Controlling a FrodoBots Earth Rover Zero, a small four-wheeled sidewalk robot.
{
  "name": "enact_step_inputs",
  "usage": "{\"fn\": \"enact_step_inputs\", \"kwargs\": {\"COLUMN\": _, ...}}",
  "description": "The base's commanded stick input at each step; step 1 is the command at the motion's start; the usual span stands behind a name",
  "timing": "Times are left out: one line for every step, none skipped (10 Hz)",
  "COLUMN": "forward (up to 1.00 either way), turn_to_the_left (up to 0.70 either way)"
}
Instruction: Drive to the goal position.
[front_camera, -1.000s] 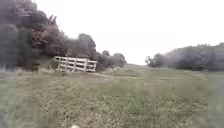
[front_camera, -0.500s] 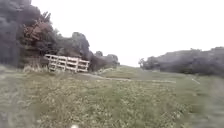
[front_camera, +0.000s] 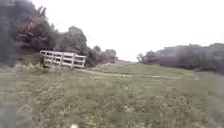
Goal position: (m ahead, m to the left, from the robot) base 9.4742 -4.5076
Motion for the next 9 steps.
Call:
{"fn": "enact_step_inputs", "kwargs": {"forward": 0.7, "turn_to_the_left": 0.0}}
{"fn": "enact_step_inputs", "kwargs": {"forward": 0.7, "turn_to_the_left": 0.0}}
{"fn": "enact_step_inputs", "kwargs": {"forward": 0.7, "turn_to_the_left": 0.0}}
{"fn": "enact_step_inputs", "kwargs": {"forward": 0.7, "turn_to_the_left": 0.0}}
{"fn": "enact_step_inputs", "kwargs": {"forward": 0.7, "turn_to_the_left": 0.0}}
{"fn": "enact_step_inputs", "kwargs": {"forward": 0.7, "turn_to_the_left": 0.0}}
{"fn": "enact_step_inputs", "kwargs": {"forward": 0.7, "turn_to_the_left": 0.0}}
{"fn": "enact_step_inputs", "kwargs": {"forward": 0.7, "turn_to_the_left": 0.0}}
{"fn": "enact_step_inputs", "kwargs": {"forward": 0.7, "turn_to_the_left": 0.0}}
